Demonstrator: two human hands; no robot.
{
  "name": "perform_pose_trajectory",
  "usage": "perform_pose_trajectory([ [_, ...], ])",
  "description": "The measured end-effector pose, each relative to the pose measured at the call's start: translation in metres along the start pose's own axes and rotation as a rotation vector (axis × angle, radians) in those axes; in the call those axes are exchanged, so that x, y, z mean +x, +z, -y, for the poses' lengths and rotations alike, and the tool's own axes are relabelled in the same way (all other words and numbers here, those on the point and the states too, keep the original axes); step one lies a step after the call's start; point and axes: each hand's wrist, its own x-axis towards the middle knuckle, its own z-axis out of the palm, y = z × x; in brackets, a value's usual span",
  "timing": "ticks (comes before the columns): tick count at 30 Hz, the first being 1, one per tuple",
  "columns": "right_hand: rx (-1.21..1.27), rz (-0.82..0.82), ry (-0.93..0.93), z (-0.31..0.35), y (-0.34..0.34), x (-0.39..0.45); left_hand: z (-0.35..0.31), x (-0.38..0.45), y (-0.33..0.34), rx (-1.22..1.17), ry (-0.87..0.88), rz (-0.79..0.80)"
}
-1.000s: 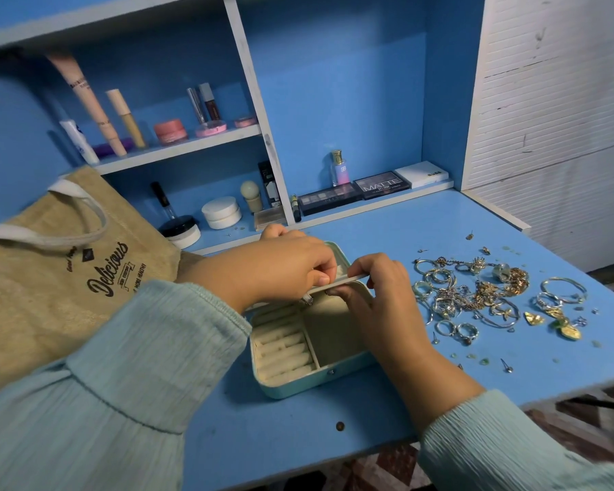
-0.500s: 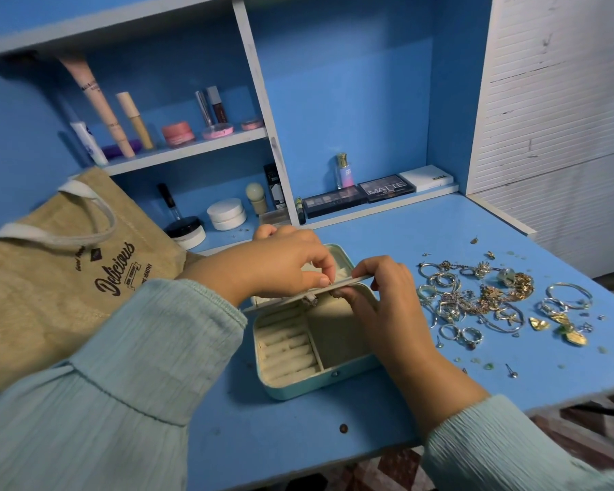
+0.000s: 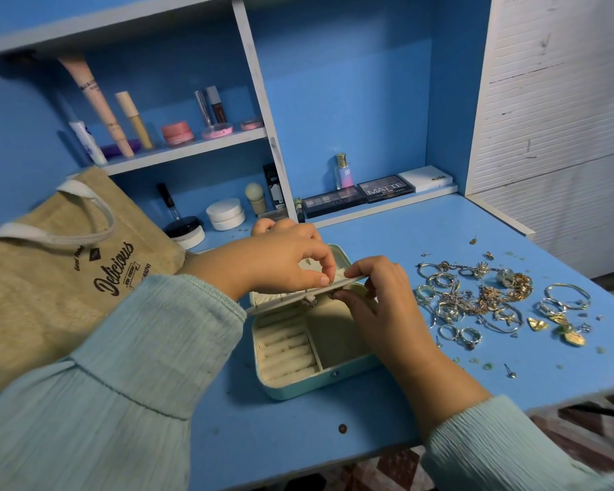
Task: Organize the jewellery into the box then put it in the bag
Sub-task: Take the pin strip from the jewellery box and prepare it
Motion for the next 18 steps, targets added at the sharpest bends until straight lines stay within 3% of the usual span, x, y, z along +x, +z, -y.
perform_pose_trajectory([
  [18,-0.016,-0.013,0.014,0.0015,0.0014,-0.0001,-0.0013,-0.0009,0.0002,-0.002,0.0,-0.026],
])
